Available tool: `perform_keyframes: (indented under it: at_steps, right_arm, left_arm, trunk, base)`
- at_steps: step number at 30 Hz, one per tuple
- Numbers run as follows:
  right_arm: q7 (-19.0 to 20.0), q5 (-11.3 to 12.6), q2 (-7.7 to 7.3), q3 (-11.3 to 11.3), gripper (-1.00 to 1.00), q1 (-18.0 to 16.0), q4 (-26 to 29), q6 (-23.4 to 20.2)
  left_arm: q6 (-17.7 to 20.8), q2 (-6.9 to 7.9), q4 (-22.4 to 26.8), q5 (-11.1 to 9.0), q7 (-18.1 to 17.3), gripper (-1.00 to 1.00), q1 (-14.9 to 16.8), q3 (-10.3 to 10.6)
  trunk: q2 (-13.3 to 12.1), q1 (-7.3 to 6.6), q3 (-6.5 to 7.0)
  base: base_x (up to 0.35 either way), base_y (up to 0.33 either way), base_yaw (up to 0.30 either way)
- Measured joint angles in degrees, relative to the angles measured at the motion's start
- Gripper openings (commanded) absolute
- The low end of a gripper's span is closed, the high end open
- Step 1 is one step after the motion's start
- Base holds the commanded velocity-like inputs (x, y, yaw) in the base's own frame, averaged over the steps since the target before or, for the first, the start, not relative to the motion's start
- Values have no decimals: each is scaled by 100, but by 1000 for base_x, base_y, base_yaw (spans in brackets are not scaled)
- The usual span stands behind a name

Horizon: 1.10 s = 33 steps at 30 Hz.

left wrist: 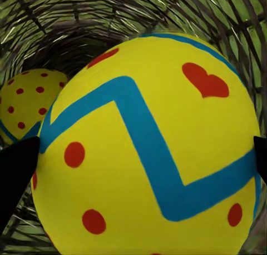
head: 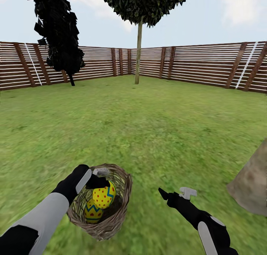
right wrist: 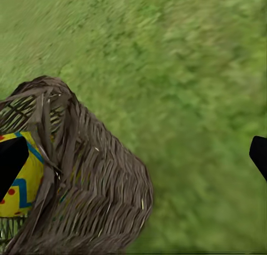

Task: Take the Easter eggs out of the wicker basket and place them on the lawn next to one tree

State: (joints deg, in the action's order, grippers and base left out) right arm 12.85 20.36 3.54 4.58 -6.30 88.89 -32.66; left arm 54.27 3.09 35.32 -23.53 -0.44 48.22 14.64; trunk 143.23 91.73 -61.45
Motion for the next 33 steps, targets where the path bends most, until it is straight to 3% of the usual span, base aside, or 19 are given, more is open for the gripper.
perform_keyframes:
  at_steps: [8,14,20,25,26,28,33]
  right_arm:
    - [-1,6,0,0,100,0,0,0]
    - [1,5,0,6,100,0,0,0]
    - [0,6,0,3,100,1,0,0]
    - [2,2,0,2,100,0,0,0]
    - [0,4,0,1,100,0,0,0]
    - [1,7,0,1,100,0,0,0]
    - [-1,6,0,2,100,0,0,0]
  left_arm:
    - [0,6,4,4,21,-100,0,-1]
    - [0,2,12,0,24,-100,0,-2]
    - [8,-6,69,8,149,-100,6,-15]
    - [176,1,539,1,163,-100,-20,-28]
    - [414,6,1117,-15,164,-100,-19,-39]
    - [520,14,1456,-3,165,-100,-32,-45]
    - [558,17,1698,3,165,-100,-35,-49]
  trunk:
    - [-281,-155,148]
    - [-282,-158,149]
    - [-521,-290,256]
    - [-722,-399,346]
    - [-763,-418,364]
    - [-842,-464,400]
    - [-1043,-575,489]
  base:
    - [-158,36,0]
    - [-93,24,0]
    - [-4,1,0]
    - [-52,0,0]
    - [-221,0,0]
    - [-122,0,0]
    - [-32,0,0]
